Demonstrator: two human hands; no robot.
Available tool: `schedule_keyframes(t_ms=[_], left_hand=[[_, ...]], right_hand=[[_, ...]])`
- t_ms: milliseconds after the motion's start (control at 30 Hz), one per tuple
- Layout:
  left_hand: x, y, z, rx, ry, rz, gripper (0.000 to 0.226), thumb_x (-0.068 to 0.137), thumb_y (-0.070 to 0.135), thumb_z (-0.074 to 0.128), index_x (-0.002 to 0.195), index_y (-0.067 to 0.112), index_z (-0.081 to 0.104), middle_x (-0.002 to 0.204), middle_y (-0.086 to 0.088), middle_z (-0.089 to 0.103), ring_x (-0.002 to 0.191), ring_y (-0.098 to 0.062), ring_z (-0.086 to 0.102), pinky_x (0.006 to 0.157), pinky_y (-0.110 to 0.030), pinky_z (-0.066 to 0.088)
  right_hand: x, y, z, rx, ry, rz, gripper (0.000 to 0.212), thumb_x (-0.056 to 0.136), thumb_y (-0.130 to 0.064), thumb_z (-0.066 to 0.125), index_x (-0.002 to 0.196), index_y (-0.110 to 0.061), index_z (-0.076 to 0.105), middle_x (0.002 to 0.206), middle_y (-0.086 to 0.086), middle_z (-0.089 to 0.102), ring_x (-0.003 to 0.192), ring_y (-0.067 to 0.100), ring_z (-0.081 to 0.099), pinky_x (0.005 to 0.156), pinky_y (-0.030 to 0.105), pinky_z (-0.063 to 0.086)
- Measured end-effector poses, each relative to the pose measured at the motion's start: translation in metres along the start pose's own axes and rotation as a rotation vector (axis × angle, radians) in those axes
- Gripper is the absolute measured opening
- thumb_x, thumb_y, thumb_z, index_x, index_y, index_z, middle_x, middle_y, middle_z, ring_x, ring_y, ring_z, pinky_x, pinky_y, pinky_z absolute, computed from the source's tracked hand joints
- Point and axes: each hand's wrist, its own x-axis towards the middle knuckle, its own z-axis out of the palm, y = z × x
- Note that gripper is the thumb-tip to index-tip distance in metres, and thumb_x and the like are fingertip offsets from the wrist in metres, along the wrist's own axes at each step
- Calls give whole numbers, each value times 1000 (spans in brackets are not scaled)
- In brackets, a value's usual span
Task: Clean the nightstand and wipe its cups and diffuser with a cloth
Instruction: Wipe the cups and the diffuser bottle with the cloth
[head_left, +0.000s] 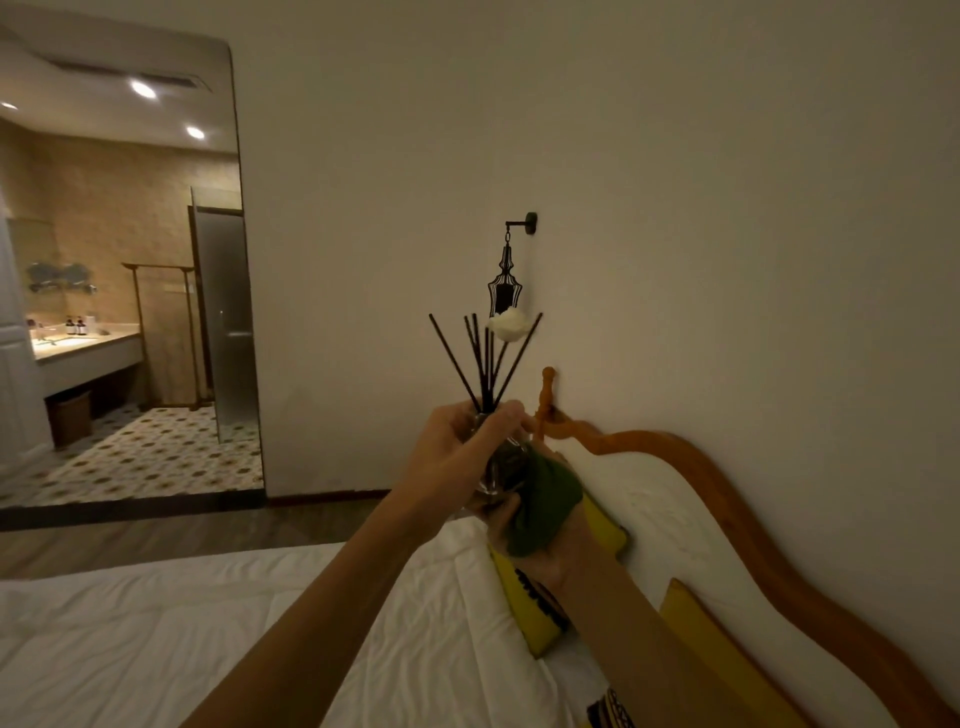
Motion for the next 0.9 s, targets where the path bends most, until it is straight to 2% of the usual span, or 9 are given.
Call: schedule_keyframes(t_ms=[67, 100, 167, 233, 333, 467, 600, 667, 900], left_hand=[[1, -3, 1, 30, 92, 25, 39, 84, 67, 58, 78, 32, 74, 90, 3, 75, 86, -15, 73, 76, -36, 59], [1, -4, 1, 39, 148, 35, 37, 87, 64, 56, 79, 34, 74, 89, 5, 75, 86, -13, 72, 80, -37, 58], [3, -7, 3, 40, 264, 28, 35, 88, 59, 51, 83, 32, 74, 90, 11, 75, 87, -5, 70, 83, -34, 54], [4, -9, 5, 15, 339, -8, 40, 87, 60, 49, 93, 27, 70, 91, 17, 74, 87, -1, 69, 83, -31, 53], [6, -8, 8, -32, 357, -49, 50, 87, 62, 48, 104, 19, 66, 95, 12, 74, 88, -11, 72, 83, -36, 59], [7, -2, 10, 39, 325, 18, 45, 92, 58, 46, 108, 19, 62, 95, 15, 73, 86, -9, 72, 80, -33, 60], [5, -1, 15, 2, 270, -34, 51, 84, 65, 47, 108, 23, 60, 97, 15, 73, 89, -11, 73, 85, -39, 60], [2, -3, 20, 19, 246, -54, 51, 83, 68, 48, 107, 26, 61, 98, 16, 73, 88, -10, 72, 86, -40, 60], [-2, -17, 10, 3, 224, -101, 54, 84, 70, 42, 112, 27, 55, 101, 18, 72, 96, -8, 71, 87, -33, 59]], right_hand=[[-2, -1, 6, -28, -50, -74, 41, 106, -26, 38, 105, -7, 75, 90, 16, 76, 79, 23, 76, 64, 34, 62], [0, -1, 9, -56, -30, -107, 41, 106, -30, 39, 111, -8, 73, 101, 18, 75, 85, 24, 76, 67, 35, 61], [6, 6, 11, -313, 115, -296, 34, 105, -33, 41, 109, -18, 71, 105, 15, 72, 84, 21, 73, 65, 31, 59], [4, 17, 14, -562, 269, -546, 21, 103, -39, 46, 112, -33, 63, 105, -4, 70, 89, 14, 69, 67, 24, 57], [-8, 32, 22, -786, 216, -772, 14, 97, -45, 42, 106, -44, 52, 94, -33, 64, 89, -1, 66, 61, 13, 53], [-21, 41, 22, -780, 173, -959, 17, 97, -33, 43, 114, -31, 44, 96, -14, 62, 84, 1, 67, 58, 16, 54], [-23, 33, 23, -622, 213, -842, 23, 96, -34, 43, 118, -26, 40, 102, -3, 62, 84, 10, 69, 58, 20, 56], [-21, 31, 22, -545, 232, -745, 11, 103, -29, 42, 114, -28, 42, 106, 7, 63, 86, 16, 69, 62, 24, 57], [-23, 40, 12, -568, 143, -662, 24, 87, -44, 42, 108, -56, 45, 105, -5, 62, 82, -1, 69, 58, 18, 55]])
